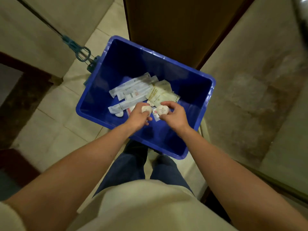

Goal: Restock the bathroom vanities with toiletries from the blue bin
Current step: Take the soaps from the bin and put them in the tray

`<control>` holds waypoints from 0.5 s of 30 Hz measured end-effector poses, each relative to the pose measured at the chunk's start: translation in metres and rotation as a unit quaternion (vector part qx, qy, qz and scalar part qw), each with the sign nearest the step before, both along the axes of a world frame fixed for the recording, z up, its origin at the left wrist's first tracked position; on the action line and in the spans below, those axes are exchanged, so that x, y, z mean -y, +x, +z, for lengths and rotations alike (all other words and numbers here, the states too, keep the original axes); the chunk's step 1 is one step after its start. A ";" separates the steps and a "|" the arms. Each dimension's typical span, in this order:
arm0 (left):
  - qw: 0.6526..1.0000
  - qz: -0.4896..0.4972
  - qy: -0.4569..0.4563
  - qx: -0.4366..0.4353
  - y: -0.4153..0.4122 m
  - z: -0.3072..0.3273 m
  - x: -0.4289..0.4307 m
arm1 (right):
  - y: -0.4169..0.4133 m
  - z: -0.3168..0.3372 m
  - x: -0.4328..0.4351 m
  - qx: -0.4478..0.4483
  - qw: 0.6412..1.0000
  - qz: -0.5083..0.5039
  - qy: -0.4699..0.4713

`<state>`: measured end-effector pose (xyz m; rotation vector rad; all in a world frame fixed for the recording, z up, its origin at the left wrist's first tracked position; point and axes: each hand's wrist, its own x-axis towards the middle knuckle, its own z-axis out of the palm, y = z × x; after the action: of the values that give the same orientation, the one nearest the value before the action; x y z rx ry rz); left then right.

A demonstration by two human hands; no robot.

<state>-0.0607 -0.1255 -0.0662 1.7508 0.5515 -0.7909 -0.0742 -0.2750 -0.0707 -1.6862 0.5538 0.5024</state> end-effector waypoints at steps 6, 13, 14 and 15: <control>0.996 0.064 -0.039 0.051 -0.025 0.057 0.009 | -0.010 0.063 0.020 0.056 0.998 0.022 0.008; 0.987 0.044 -0.050 0.144 -0.035 0.122 0.008 | -0.024 0.126 0.031 0.103 0.993 0.051 0.022; 0.986 0.038 -0.054 0.152 -0.036 0.130 0.007 | -0.025 0.133 0.032 0.110 0.992 0.054 0.018; 0.985 0.030 -0.059 0.158 -0.036 0.137 0.007 | -0.027 0.140 0.033 0.118 0.991 0.056 0.014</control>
<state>-0.0967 -0.1323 0.0710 1.6991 0.3344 -0.4789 -0.1008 -0.3078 0.0692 -1.7281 0.2810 0.3827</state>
